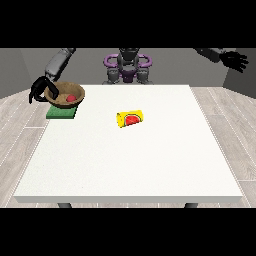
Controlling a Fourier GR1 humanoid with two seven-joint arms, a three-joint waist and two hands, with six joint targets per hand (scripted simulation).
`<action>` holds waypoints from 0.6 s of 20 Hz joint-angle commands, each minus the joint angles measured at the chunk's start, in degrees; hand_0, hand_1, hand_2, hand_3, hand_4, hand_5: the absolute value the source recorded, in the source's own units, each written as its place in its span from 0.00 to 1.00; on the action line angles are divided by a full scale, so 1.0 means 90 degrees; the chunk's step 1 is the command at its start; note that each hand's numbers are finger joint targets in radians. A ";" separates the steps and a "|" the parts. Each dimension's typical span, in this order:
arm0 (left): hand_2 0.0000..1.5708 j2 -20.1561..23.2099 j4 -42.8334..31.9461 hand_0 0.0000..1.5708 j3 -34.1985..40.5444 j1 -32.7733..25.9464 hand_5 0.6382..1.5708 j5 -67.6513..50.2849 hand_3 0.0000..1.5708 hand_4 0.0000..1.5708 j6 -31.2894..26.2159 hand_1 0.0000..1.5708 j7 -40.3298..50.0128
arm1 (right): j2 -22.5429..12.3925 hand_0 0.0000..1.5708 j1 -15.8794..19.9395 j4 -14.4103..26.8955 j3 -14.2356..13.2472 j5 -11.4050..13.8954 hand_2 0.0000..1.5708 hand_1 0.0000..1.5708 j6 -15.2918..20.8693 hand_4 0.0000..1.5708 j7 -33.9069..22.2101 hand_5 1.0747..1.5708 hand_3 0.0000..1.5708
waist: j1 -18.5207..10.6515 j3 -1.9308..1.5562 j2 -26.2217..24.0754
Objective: Pick the cup and pour the ball into the bowl, then pick the bowl and place it on the pad
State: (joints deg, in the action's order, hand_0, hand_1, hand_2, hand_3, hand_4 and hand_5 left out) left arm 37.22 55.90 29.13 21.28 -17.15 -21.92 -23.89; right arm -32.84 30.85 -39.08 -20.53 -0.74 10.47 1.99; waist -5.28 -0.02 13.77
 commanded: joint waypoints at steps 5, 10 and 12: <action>0.00 0.0168 0.0049 0.00 0.0038 -0.0025 0.98 -0.0121 0.00 0.75 -0.0254 0.00 -0.0076 | -0.0454 0.39 0.0296 0.0750 -0.0223 -0.0043 0.43 0.39 -0.0107 0.00 -0.0241 0.90 0.67 | -0.0180 -0.0001 0.0135; 0.00 0.0280 -0.0002 0.00 0.0098 0.0012 0.98 -0.0102 0.00 0.75 -0.0129 0.00 -0.0041 | -0.0716 0.00 0.0480 0.0843 -0.0220 -0.0106 0.12 0.00 -0.0603 0.00 -0.0077 0.64 0.08 | -0.0077 -0.0001 0.0132; 0.00 -0.0374 0.0836 0.00 -0.0495 -0.0036 1.00 0.0053 0.00 0.69 0.0178 0.00 0.0441 | -0.0518 0.00 0.0477 0.1051 -0.0152 -0.0008 0.00 0.00 -0.0391 0.00 -0.0093 0.59 0.08 | -0.0129 -0.0008 -0.0281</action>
State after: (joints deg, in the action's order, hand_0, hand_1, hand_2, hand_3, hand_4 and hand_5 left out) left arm 37.83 58.04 28.50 21.35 -17.91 -22.23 -22.31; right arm -37.12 34.18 -31.52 -22.09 -1.12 7.47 1.33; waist -6.21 -0.04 13.71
